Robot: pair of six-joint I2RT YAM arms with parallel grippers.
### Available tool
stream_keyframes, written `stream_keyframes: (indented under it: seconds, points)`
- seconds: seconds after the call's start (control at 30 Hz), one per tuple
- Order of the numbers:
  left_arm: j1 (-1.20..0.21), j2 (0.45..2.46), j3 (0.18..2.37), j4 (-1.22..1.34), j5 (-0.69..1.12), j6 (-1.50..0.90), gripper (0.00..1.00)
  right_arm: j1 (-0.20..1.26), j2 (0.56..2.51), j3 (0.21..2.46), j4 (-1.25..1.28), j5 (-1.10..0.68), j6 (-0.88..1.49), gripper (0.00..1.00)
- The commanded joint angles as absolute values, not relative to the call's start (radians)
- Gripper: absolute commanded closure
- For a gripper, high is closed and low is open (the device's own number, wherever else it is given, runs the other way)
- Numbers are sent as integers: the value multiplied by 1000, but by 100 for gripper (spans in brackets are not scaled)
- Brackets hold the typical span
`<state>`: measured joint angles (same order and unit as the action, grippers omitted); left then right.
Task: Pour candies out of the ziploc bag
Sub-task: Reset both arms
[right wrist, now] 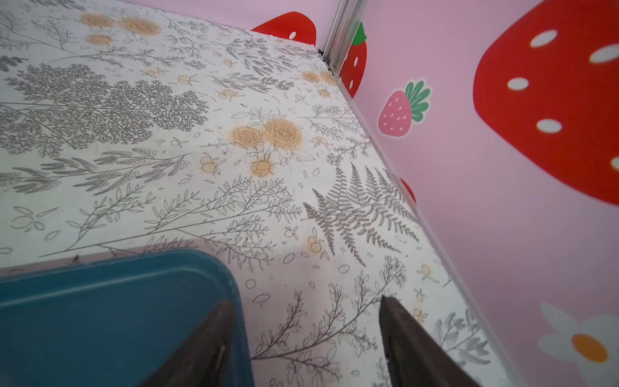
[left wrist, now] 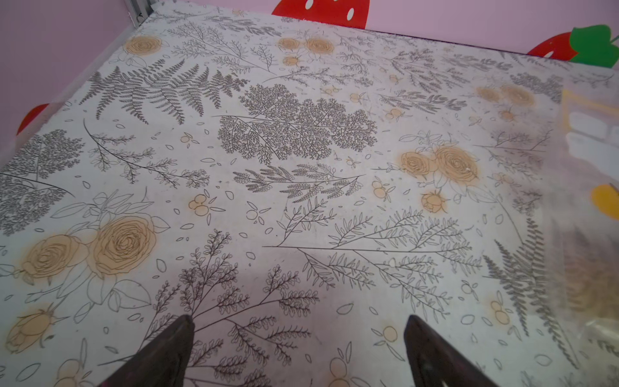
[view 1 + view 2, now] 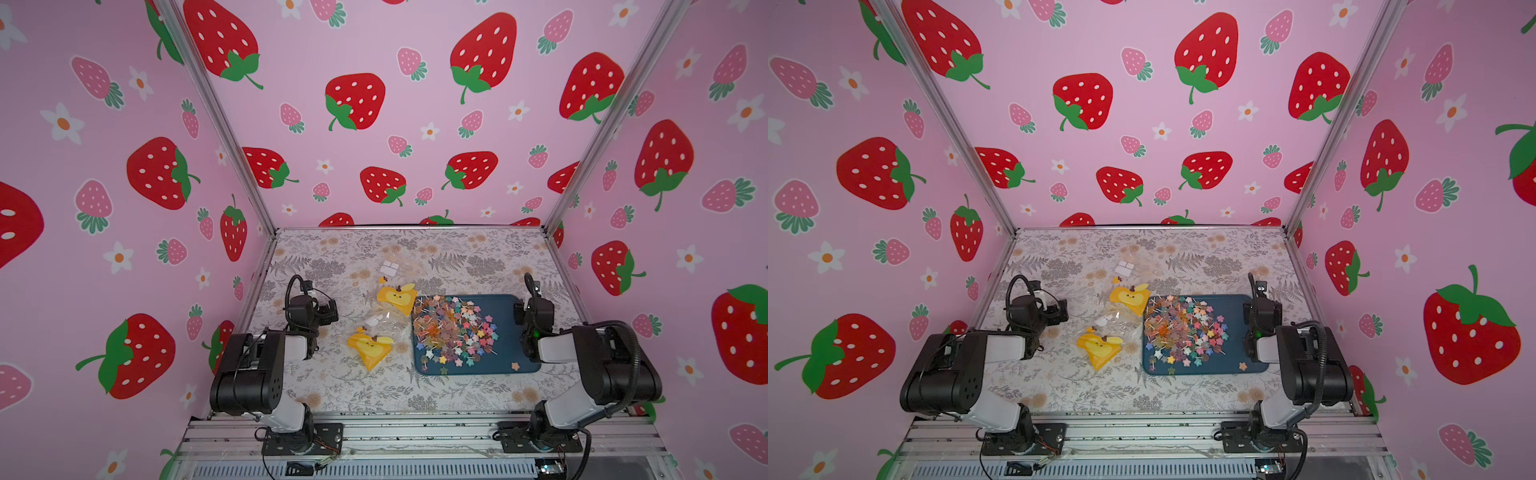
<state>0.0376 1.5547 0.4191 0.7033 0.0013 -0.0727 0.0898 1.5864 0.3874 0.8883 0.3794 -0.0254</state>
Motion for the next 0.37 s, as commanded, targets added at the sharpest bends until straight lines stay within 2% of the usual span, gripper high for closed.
stream_keyframes:
  seconds: [0.0,0.07,0.33]
  points:
    - [12,1546,463,756,-16,-31,1,75,1581,434,848,334,-1,16]
    - [-30,1546,443,796,-114,-15,0,65,1583,436,845,315,3,16]
    - [-12,1549,456,766,-57,-12,1,58,1580,437,840,302,5,13]
